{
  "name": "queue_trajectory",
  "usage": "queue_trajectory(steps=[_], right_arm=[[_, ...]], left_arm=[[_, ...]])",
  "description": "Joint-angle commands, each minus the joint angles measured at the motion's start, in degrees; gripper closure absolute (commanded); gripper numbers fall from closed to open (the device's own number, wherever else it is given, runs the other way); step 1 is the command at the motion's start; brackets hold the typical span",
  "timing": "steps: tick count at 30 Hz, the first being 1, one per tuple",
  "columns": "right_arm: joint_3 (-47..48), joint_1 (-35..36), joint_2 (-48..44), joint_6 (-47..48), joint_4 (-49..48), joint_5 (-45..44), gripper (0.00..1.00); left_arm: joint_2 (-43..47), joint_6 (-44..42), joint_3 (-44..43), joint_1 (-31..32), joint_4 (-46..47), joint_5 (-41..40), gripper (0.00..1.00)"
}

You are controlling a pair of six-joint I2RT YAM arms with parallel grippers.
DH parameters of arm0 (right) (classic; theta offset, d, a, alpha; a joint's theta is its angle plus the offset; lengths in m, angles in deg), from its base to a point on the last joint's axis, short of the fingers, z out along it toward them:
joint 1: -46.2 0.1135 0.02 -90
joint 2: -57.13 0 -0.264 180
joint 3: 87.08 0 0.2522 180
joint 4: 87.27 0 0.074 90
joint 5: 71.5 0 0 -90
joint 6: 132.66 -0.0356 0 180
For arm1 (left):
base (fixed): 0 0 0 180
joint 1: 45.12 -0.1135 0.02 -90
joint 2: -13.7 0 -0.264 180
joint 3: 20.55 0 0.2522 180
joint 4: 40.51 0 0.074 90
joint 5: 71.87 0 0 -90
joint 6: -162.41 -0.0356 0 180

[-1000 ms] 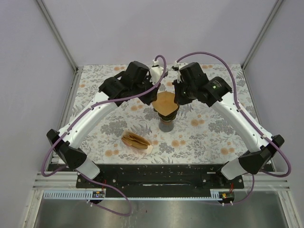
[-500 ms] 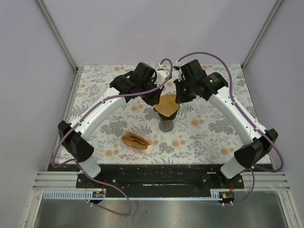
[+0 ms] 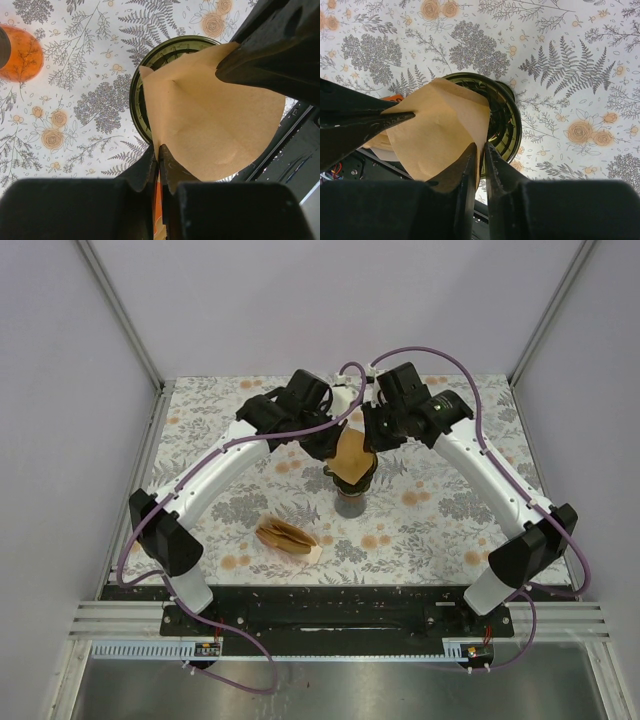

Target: Place the coffee filter in the dripper

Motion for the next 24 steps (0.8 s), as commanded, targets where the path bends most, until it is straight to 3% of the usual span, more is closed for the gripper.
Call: queue_trajectory(steps=[1,4,9,11,13,16,24], right_arm=[[-0.57,-0.23,-0.55,1.26,-3.64,0.04,0.8],[-1.27,-0.23,-0.47,1.44,-4.17,-0.76,0.83],[-1.45,-0.32,0.94,1.79,-4.69,-1.02,1.0],[-1.63,-0.32,1.38,1.96,-4.69,-1.02,1.0],[-1.8,-0.32,1.73,2.05,-4.69,-1.02,1.0],[-2.07,-0.32,1.91,2.49,-4.69,-0.93,1.0],[-2.07,-0.5,3.14,3.72,-4.78,-0.32,1.0]], left_arm=[[-0.6,-0.69,-2.52,-0.2,0.74,0.82,0.94],[-0.42,-0.86,-2.6,-0.28,0.74,0.47,0.94],[-1.04,-0.86,-2.69,-0.28,0.74,0.38,0.94],[-1.21,-1.13,-2.87,-0.28,0.74,0.21,0.91],[-1.13,-1.21,-3.31,-0.37,0.74,0.03,0.76],[-0.95,-1.65,-4.8,-0.98,0.74,0.38,0.61],[-1.56,-2.88,-7.09,-4.33,1.09,5.82,0.48]])
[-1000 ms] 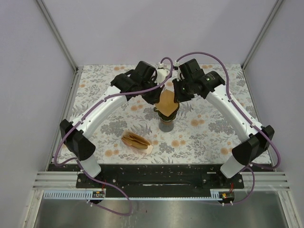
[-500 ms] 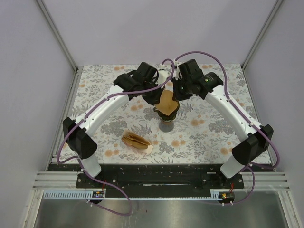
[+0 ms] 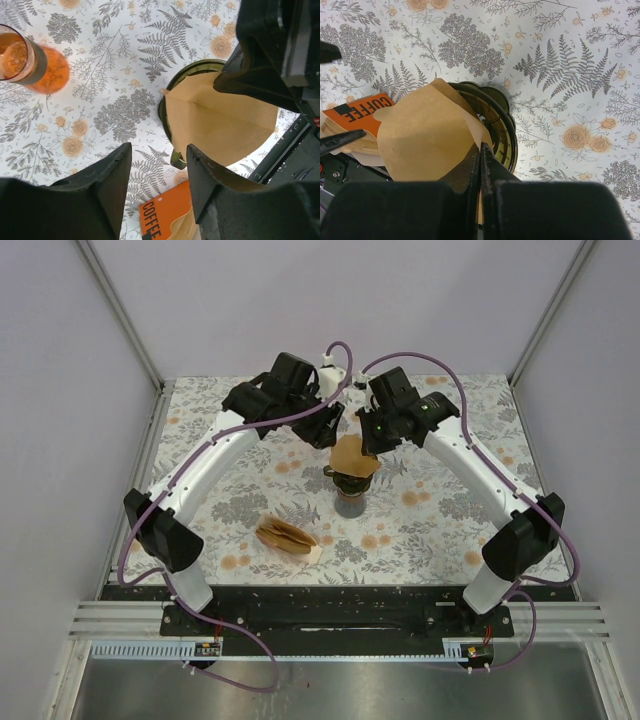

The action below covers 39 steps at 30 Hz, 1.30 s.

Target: Place the coffee filter in the dripper

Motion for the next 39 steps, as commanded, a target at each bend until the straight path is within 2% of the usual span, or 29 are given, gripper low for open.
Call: queue_trajectory(steps=[1,4,7,18,39], right_arm=[[0.16,-0.45,0.45,1.25,-2.22,0.07,1.0],[0.07,-0.45,0.71,1.08,-2.84,0.6,1.0],[0.07,-0.45,1.06,1.08,-2.93,0.87,1.0],[-0.81,-0.45,0.98,0.9,-3.81,2.36,1.0],[-1.16,-0.45,1.77,0.55,-6.09,5.52,1.0]], left_arm=[[-0.56,-1.46,-2.02,-0.83,1.7,4.39,0.45],[-2.05,-1.64,-1.58,-0.92,2.14,6.06,0.39],[-3.28,-1.55,-1.57,-0.83,2.84,6.24,0.37],[-6.36,-1.29,-1.75,-0.83,4.95,5.8,0.39],[-7.77,-1.38,1.32,-0.74,6.8,8.61,0.72]])
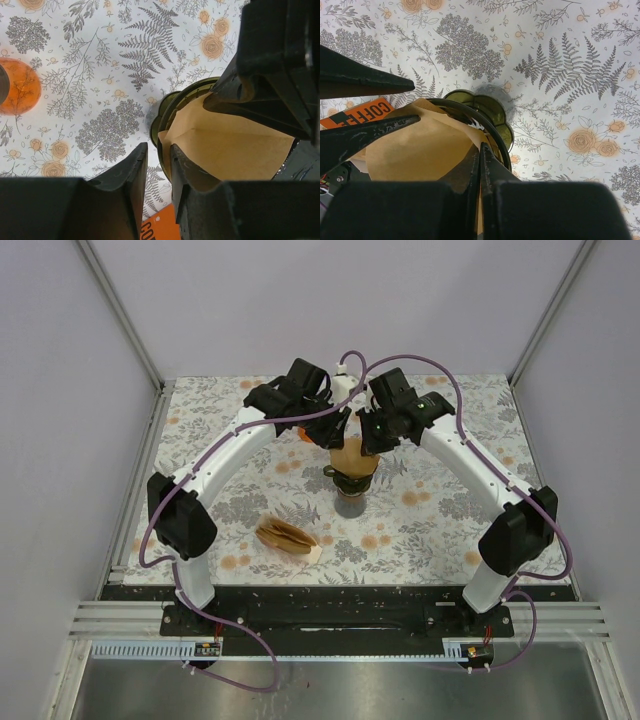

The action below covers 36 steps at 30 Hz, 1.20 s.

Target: Place the coffee filter in the dripper

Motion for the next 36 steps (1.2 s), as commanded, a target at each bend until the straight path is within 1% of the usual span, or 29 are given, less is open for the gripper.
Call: queue_trajectory(steps=[1,4,5,9,10,12,14,16,18,22,25,26,30,36], right_arm=[[-0.13,0.6,-0.18,1.27,-4.36,4.02,1.0],[-0.48,0.68,-0.35,1.1,-4.9,4.28,1.0],[-0.57,0.68,-0.53,1.01,-4.9,4.2,1.0],[-1.01,0.68,-1.23,0.57,-4.98,2.27,1.0],[-1.1,0.68,-1.32,0.48,-4.98,1.83,1.0],[-1.45,0.68,-1.41,0.48,-4.98,1.21,1.0],[-1.63,0.68,-1.49,0.3,-4.98,1.21,1.0],[-1.54,0.68,-1.32,0.22,-5.07,1.29,1.0],[-1.54,0.68,-1.23,0.04,-5.25,1.47,1.0],[-1.45,0.6,-1.23,-0.14,-5.42,1.64,1.0],[-1.71,0.68,-1.14,0.13,-5.6,2.26,1.0],[-1.8,0.68,-1.23,0.39,-5.77,2.61,1.0],[-2.59,0.68,-1.58,1.27,-6.65,5.24,1.0],[-3.56,0.68,-1.93,1.97,-8.23,7.44,1.0]], left_arm=[[-1.14,0.22,0.87,0.35,2.45,3.1,0.72],[-1.23,0.48,0.43,0.35,2.54,4.51,0.72],[-1.15,0.48,0.25,0.35,2.28,4.51,0.7],[0.61,-1.09,-0.98,-0.17,0.61,2.32,0.51],[1.05,-1.53,-1.24,-0.61,0.08,1.97,0.47],[2.36,-2.06,-1.07,-1.05,-1.23,1.0,0.44],[3.16,-2.33,-0.54,-1.32,-2.12,-0.14,0.44],[3.95,-2.94,0.95,-1.32,-2.38,-0.14,0.45],[4.39,-2.94,2.61,-1.32,-2.47,0.64,0.5],[4.57,-2.94,3.77,-1.32,-2.65,2.05,0.66],[3.96,-2.94,3.33,-1.32,-2.65,2.4,0.79],[3.87,-2.86,2.89,-1.32,-2.65,2.67,0.81],[3.25,-2.77,1.57,-1.14,-1.86,5.47,0.81],[2.63,-2.85,1.39,-0.53,-1.42,6.45,0.76]])
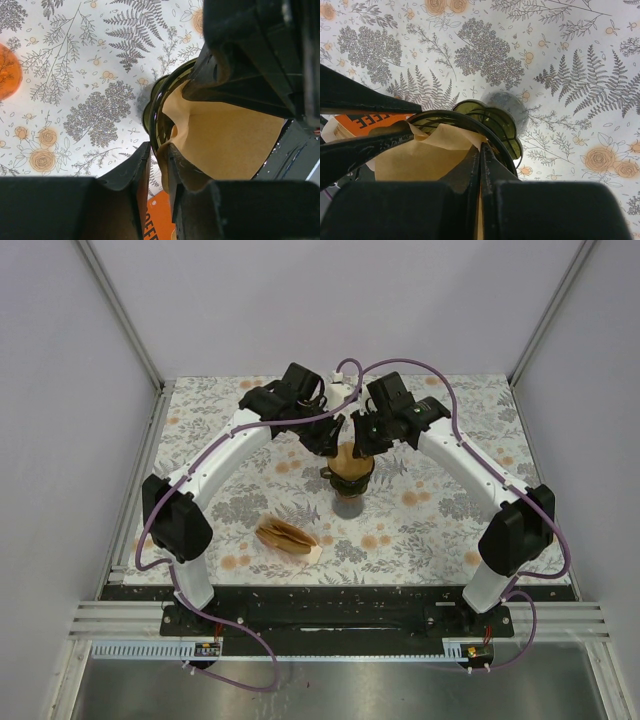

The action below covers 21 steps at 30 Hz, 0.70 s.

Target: Place the coffee filter in the dripper

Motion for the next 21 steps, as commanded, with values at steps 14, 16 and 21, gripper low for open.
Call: queue_trajectory(steps=[14,16,21], right_arm=[[-1.88,0.42,-1.71,1.8,-5.47,5.33,1.0],[-2.32,0.42,-1.89,1.89,-6.0,5.95,1.0],[-3.03,0.42,-2.59,2.41,-6.53,6.04,1.0]], left_arm=[[0.69,-1.22,-1.36,0.94,4.81,2.95,0.65],[1.13,-1.31,-0.66,0.94,5.95,2.86,0.6],[1.66,-1.66,1.19,0.85,8.5,1.63,0.52]])
